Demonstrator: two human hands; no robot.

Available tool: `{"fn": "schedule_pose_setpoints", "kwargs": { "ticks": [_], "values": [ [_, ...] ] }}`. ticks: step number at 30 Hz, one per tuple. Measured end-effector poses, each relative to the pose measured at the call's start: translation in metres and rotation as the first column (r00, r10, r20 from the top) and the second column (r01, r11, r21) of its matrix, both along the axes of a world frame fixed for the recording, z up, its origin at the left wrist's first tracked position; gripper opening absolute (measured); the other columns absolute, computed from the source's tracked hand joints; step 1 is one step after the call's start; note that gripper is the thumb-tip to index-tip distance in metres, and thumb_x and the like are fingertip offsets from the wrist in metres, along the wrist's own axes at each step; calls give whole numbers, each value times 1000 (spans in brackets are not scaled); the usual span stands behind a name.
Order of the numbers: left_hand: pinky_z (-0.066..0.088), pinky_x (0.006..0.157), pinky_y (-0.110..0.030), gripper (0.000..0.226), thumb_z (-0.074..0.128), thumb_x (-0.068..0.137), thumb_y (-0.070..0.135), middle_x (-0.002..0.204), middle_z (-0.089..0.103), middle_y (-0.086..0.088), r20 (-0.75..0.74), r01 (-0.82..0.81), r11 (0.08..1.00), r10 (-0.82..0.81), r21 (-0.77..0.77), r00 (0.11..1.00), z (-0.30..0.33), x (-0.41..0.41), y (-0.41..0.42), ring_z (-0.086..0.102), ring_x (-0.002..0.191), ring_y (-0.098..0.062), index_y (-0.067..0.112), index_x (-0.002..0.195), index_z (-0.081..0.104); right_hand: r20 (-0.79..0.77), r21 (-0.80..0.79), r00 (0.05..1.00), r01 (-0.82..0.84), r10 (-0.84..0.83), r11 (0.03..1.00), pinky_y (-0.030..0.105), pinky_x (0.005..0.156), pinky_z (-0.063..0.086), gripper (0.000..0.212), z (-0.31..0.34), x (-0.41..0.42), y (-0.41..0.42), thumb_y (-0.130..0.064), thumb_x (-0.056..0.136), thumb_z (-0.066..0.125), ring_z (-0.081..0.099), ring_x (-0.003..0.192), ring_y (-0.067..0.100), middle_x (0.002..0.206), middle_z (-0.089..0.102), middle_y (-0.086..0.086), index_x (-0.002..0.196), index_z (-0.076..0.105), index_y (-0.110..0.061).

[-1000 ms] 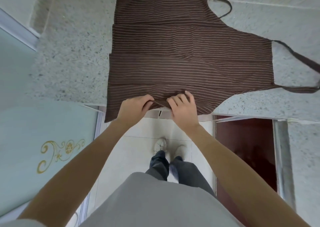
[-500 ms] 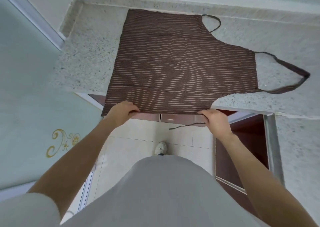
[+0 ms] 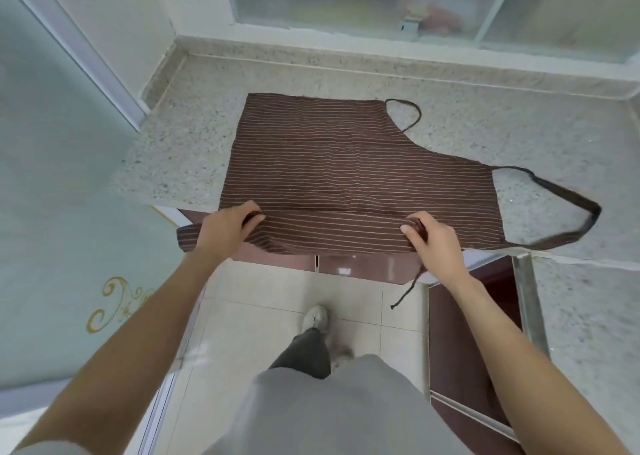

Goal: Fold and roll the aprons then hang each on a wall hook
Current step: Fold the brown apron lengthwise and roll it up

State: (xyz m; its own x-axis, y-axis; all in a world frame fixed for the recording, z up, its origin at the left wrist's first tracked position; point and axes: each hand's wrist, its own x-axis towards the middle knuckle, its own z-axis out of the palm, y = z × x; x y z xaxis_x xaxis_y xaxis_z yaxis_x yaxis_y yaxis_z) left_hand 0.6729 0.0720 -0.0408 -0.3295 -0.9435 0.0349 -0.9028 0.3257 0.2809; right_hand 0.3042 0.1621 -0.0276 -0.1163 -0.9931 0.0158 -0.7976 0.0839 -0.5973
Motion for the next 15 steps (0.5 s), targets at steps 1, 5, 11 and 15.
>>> {"fn": "schedule_pose_setpoints", "kwargs": {
  "ticks": [1,5,11,15],
  "values": [
    [43,54,-28,26,48,93,41,76,67,-3,-15,9,1000,-10,-27,1000,6,-4,-11,64,66,-25,19,98,59,-3,-19,1000,18,-18,1000,22,62,31,22,5,-3,-11,-26,93,56,54,69,15,78,62,0,107,60,-9],
    [50,55,-33,25,48,93,43,76,68,-4,-20,2,995,-4,-101,1000,25,-21,-66,64,65,-25,20,101,56,10,-94,997,83,-83,992,28,64,35,24,20,-15,-70,-29,95,53,60,75,25,82,66,7,106,59,-9],
    [52,57,-37,24,42,96,38,86,69,-5,-17,-25,989,22,-147,1000,32,-45,-172,64,65,-27,18,108,49,-26,-137,988,144,-149,980,30,63,36,31,30,-32,-184,-31,97,48,61,78,33,85,67,17,110,57,-4],
    [49,56,-33,24,44,96,36,86,69,-5,-4,4,990,-4,-143,1000,36,-60,-255,63,67,-27,17,108,53,-33,-105,980,192,-196,976,33,65,44,34,38,-45,-266,-34,97,49,62,78,32,85,67,17,110,58,-5]
  ]
}}
